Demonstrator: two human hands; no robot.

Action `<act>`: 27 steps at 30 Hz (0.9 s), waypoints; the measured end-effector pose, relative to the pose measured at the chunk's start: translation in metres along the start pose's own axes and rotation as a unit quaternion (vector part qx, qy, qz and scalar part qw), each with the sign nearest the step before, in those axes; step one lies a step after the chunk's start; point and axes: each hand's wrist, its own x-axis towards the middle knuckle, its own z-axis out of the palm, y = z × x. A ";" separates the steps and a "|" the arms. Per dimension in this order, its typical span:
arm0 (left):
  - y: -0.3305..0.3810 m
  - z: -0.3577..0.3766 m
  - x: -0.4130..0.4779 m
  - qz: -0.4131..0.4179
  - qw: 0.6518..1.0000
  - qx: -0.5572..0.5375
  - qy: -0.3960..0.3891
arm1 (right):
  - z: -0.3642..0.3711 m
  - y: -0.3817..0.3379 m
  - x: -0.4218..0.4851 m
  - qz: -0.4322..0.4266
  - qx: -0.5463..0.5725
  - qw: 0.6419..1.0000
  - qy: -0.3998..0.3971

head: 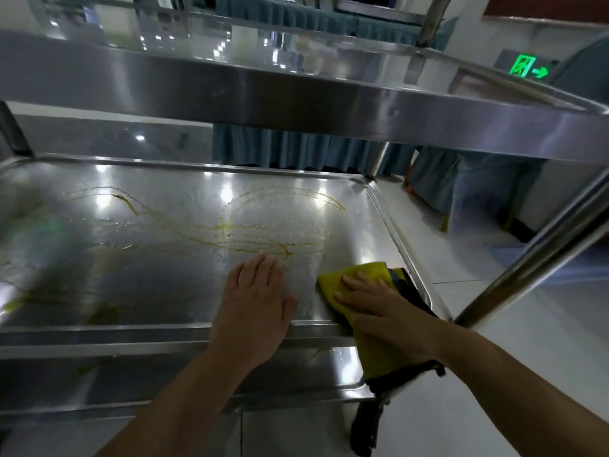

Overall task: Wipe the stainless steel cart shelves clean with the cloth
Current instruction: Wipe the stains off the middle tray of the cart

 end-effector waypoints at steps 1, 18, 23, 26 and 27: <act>0.000 0.000 0.000 0.001 1.000 -0.004 0.000 | 0.002 -0.005 -0.001 0.005 0.040 0.999 0.022; -0.002 -0.004 -0.002 -0.004 1.000 -0.016 0.015 | -0.050 0.040 0.174 0.135 -0.234 0.960 0.073; -0.002 -0.008 -0.005 -0.011 0.999 -0.038 0.024 | -0.021 0.017 0.123 0.039 -0.231 0.971 0.041; -0.001 -0.015 -0.008 -0.017 0.996 -0.086 0.030 | -0.001 0.000 0.077 -0.067 -0.222 0.973 0.008; -0.002 -0.018 -0.009 -0.024 0.993 -0.114 0.026 | 0.005 -0.006 0.062 -0.097 -0.198 0.975 0.000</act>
